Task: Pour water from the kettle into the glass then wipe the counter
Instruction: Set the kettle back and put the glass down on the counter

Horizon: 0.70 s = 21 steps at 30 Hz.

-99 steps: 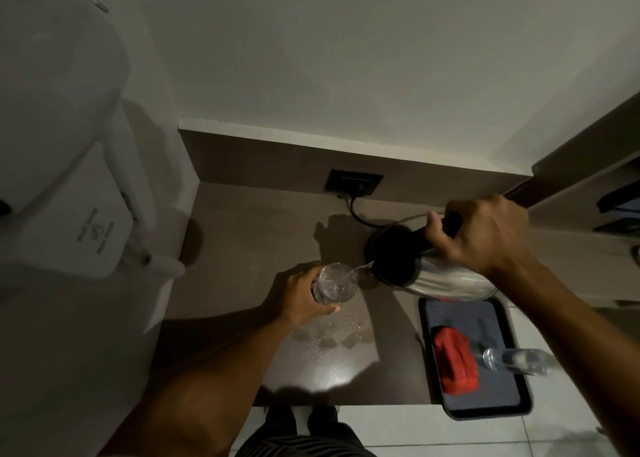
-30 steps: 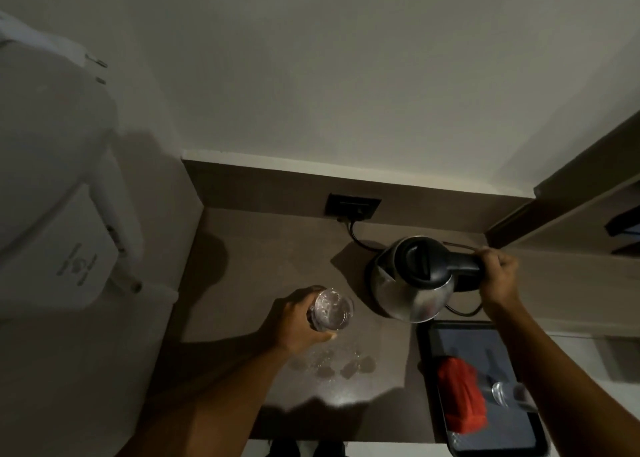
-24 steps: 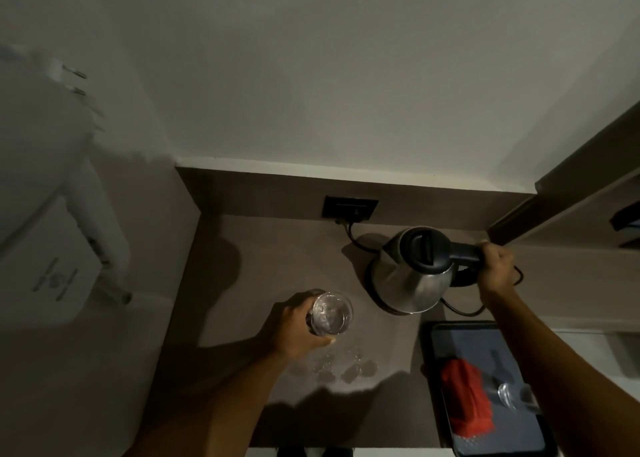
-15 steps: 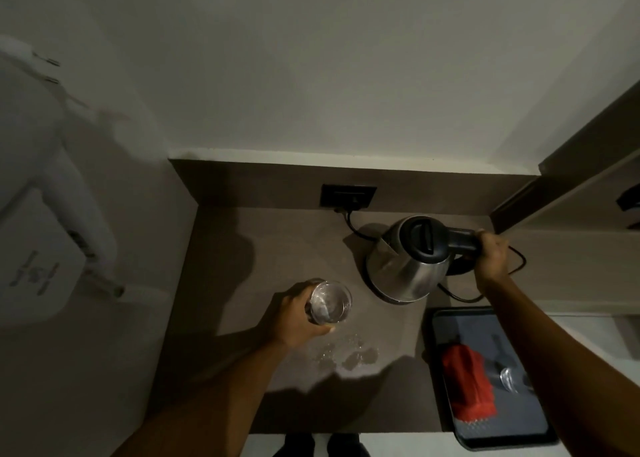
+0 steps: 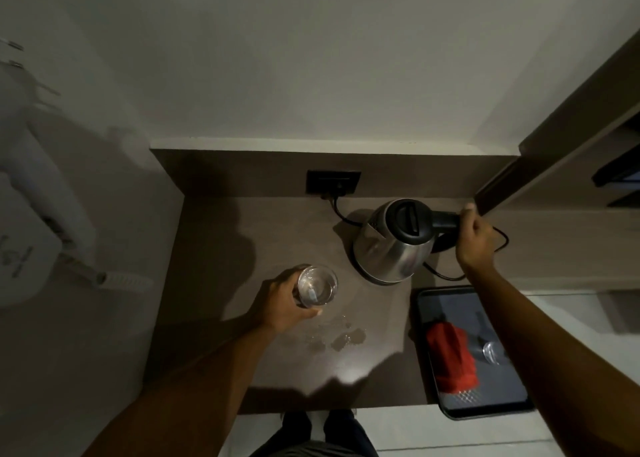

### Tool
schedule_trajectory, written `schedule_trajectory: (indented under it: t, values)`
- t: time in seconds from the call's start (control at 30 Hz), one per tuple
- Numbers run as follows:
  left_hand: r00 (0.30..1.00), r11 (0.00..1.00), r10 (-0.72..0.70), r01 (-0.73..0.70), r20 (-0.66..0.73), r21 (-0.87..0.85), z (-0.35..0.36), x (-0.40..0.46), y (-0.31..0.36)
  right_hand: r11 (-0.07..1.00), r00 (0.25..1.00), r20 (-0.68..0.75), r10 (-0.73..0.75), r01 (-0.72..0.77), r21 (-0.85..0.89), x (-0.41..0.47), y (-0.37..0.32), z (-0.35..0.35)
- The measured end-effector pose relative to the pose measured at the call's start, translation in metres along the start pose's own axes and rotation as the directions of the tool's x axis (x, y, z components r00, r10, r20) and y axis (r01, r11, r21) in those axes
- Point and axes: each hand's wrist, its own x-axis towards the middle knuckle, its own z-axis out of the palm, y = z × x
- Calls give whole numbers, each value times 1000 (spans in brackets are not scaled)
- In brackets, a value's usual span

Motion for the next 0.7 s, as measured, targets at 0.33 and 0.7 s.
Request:
schedule_trajectory:
  t: [0.33,0.7]
  values:
    - [998,999,-32,32,60,3,2,0,0,999,999,-48,8,-10,-53,-49,-14,-3]
    - [994,998,0,-8,113,65,-5,-27,-22,871,985,103,138,-71,-487,-168,55,-17]
